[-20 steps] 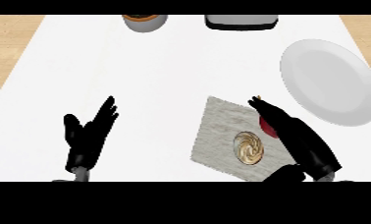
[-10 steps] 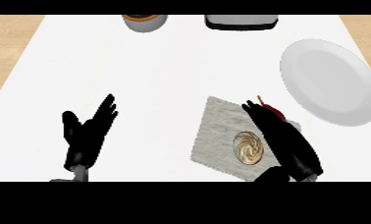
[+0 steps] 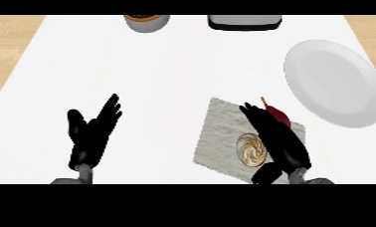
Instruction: Pick the cupcake from the placemat and place it in the plate
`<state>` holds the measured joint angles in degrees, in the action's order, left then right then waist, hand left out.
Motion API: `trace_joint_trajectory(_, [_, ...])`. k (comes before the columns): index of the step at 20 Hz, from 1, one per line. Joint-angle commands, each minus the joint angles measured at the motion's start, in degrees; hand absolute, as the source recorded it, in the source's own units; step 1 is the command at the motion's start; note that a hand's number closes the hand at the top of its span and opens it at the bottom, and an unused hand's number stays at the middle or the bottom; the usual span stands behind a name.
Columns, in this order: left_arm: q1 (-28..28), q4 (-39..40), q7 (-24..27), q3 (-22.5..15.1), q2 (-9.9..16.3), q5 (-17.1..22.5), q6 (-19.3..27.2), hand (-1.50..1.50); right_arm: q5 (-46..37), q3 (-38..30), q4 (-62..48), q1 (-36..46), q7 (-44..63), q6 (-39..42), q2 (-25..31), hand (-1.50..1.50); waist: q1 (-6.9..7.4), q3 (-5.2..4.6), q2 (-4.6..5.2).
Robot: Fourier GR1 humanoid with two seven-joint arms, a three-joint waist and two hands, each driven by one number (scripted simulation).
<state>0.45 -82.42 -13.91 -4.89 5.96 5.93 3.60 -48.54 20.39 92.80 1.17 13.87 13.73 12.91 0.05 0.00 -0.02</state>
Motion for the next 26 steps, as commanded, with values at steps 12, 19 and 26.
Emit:
trace_joint_trajectory(12, [1.9,-0.3,1.5,1.0,-1.8,-1.9,-1.3,0.00,-10.1,1.1,-4.7,2.1,-6.3,-0.8,-1.5,1.50,-0.01,-0.01,-0.02])
trace_joint_trajectory(19, [0.6,0.4,0.8,1.9,0.7,-1.0,-3.5,0.00,-15.5,0.1,-9.6,6.6,15.9,-12.8,-12.5,1.50,0.93,0.01,0.13])
trace_joint_trajectory(26, [0.2,0.5,0.6,0.7,-1.9,-1.3,-2.1,0.00,-21.9,5.4,-9.9,18.6,33.5,-35.0,-12.8,1.50,2.25,0.03,0.08])
